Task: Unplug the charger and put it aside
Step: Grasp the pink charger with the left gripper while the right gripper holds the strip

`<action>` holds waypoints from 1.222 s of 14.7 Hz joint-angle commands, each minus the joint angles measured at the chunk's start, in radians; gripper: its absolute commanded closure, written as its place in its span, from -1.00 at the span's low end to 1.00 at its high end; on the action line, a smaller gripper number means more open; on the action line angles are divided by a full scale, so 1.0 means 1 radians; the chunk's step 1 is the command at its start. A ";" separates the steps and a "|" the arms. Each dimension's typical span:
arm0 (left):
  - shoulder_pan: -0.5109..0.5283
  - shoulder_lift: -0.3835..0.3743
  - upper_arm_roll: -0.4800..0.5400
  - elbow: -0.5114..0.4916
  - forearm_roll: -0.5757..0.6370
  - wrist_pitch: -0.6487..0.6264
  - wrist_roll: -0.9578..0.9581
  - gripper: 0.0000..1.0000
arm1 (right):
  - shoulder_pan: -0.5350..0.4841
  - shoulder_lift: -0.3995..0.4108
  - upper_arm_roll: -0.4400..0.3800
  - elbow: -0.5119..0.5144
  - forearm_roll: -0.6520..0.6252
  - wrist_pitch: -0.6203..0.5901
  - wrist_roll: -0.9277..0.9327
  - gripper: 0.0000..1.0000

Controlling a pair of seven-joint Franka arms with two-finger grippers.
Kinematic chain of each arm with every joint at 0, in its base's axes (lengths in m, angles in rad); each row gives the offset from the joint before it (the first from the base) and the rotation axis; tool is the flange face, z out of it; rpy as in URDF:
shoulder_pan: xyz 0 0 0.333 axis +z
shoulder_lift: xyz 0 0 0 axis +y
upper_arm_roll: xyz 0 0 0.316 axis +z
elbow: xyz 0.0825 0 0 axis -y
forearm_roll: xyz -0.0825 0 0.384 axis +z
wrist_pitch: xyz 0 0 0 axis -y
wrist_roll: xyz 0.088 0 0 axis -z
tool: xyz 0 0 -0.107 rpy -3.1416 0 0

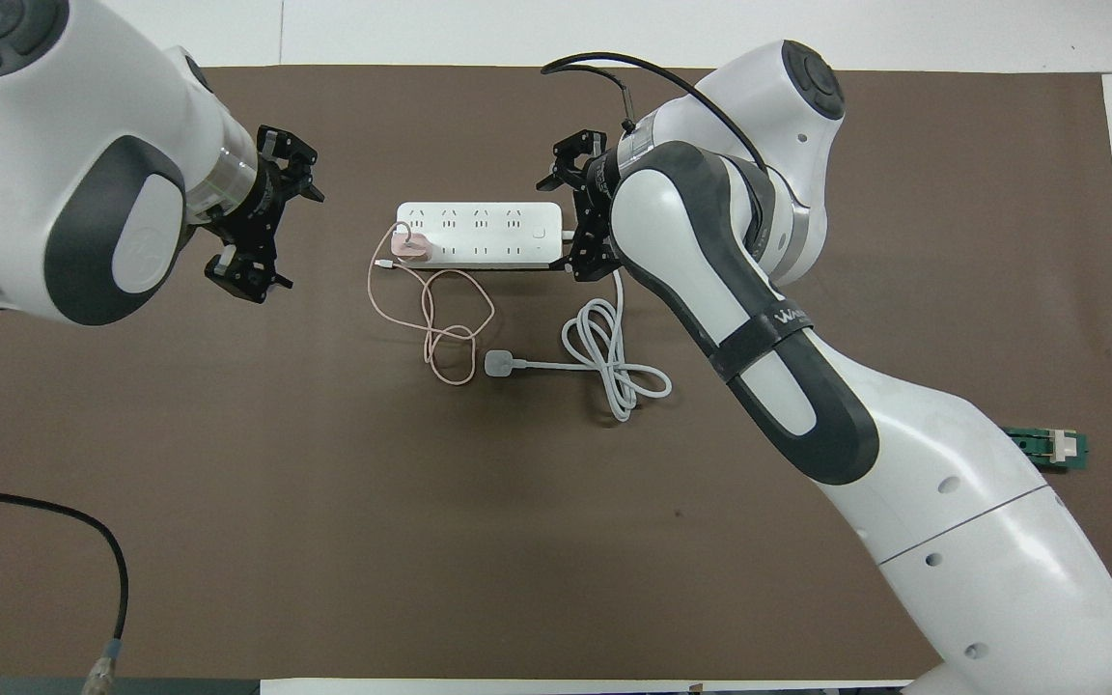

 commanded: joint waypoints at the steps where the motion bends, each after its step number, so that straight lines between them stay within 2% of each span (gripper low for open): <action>1: -0.058 0.131 0.025 0.106 0.006 0.013 -0.197 -1.00 | 0.001 0.122 0.000 0.129 0.050 0.016 0.083 -1.00; 3: -0.084 0.199 0.059 0.154 0.009 0.042 -0.309 -1.00 | 0.020 0.170 0.001 0.168 0.052 0.029 0.100 -1.00; 6: -0.106 0.221 0.068 0.142 0.010 0.111 -0.382 -1.00 | 0.036 0.202 0.001 0.172 0.053 0.080 0.099 -1.00; 9: -0.127 0.203 0.068 0.018 0.029 0.246 -0.402 -1.00 | 0.037 0.218 0.021 0.172 0.052 0.124 0.091 -1.00; 12: -0.138 0.161 0.068 -0.097 0.038 0.321 -0.402 -1.00 | 0.043 0.235 0.023 0.174 0.052 0.137 0.079 -1.00; 18: -0.155 0.147 0.070 -0.156 0.043 0.364 -0.406 -1.00 | 0.044 0.249 0.021 0.172 0.047 0.158 0.036 -1.00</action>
